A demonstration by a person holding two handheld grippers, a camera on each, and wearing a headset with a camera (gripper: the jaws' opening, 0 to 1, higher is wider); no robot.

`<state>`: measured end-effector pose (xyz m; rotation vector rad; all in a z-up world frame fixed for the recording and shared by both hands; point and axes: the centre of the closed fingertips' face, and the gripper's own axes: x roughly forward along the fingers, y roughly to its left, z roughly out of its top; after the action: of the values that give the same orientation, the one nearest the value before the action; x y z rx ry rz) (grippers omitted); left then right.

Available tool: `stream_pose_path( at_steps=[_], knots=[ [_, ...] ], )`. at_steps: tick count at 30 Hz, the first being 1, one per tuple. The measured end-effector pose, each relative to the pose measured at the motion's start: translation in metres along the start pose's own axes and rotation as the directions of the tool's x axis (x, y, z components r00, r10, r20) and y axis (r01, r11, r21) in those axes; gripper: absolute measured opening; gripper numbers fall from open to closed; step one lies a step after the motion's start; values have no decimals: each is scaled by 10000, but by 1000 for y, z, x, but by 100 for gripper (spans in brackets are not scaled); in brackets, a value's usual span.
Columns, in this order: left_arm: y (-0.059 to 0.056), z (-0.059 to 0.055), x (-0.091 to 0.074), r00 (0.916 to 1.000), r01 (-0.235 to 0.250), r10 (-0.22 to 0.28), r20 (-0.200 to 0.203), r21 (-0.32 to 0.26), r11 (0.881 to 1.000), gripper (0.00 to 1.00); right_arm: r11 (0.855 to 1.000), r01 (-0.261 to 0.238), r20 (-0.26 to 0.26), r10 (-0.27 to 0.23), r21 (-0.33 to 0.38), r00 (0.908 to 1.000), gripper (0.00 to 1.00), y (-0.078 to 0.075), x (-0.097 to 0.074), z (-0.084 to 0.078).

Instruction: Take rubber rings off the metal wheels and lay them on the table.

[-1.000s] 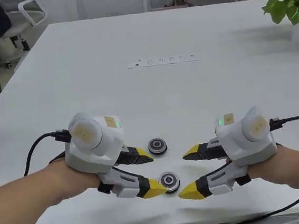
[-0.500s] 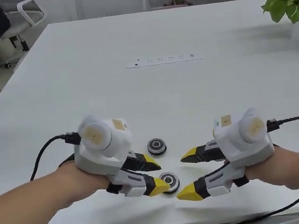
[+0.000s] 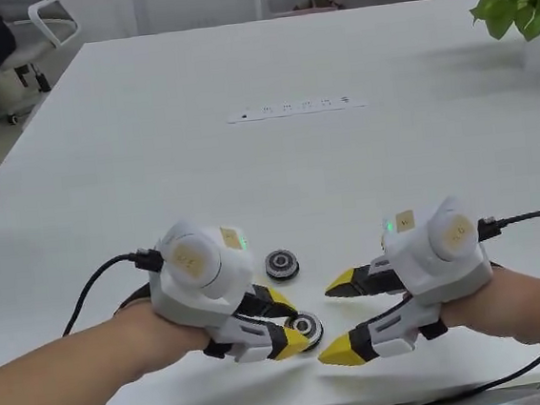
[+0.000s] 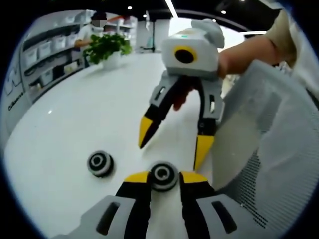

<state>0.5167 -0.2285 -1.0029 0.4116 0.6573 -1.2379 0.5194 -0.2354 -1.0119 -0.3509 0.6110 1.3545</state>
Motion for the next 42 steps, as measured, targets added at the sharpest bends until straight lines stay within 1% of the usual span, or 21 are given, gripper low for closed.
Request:
stream_pose_path(
  at_steps=[4,6,8,10,16,26,29,32,35,39,42],
  knots=[
    [2,0,1,9999,-118,119,-29,174,9998,20,10000,-20,-13,20,3,10000,50,0,1,-1],
    [4,-1,1,9997,-256,257,-46,252,9994,18,10000,-38,-10,38,-7,10000,50,1,1,-1],
    [4,0,2,9993,-357,361,-56,572,9977,17,10000,-54,-7,54,-19,10000,49,1,2,0],
    [2,-1,2,9994,-343,345,-37,473,9983,16,10000,-84,40,84,25,10000,49,2,2,0],
    [3,-1,2,9990,-436,435,31,527,9977,16,9998,-154,72,153,138,9999,46,3,5,0],
    [4,-1,2,9985,-519,513,171,373,9980,15,9991,-311,104,308,284,9995,39,5,12,0],
    [4,-1,1,9984,-542,535,199,356,9979,15,9982,-358,223,348,482,9991,36,6,14,0],
    [3,-1,1,9983,-558,550,215,353,9978,15,9978,-397,277,383,536,9989,34,8,15,1],
    [3,-1,1,9981,-577,569,224,336,9978,15,9978,-336,289,319,577,9991,32,8,16,1],
    [4,-1,1,9978,-620,613,239,314,9976,15,9967,-265,447,231,762,9987,27,5,17,4],
    [4,-1,1,9977,-645,637,251,308,9974,15,9974,-246,385,220,673,9990,26,6,18,2]
  ],
)
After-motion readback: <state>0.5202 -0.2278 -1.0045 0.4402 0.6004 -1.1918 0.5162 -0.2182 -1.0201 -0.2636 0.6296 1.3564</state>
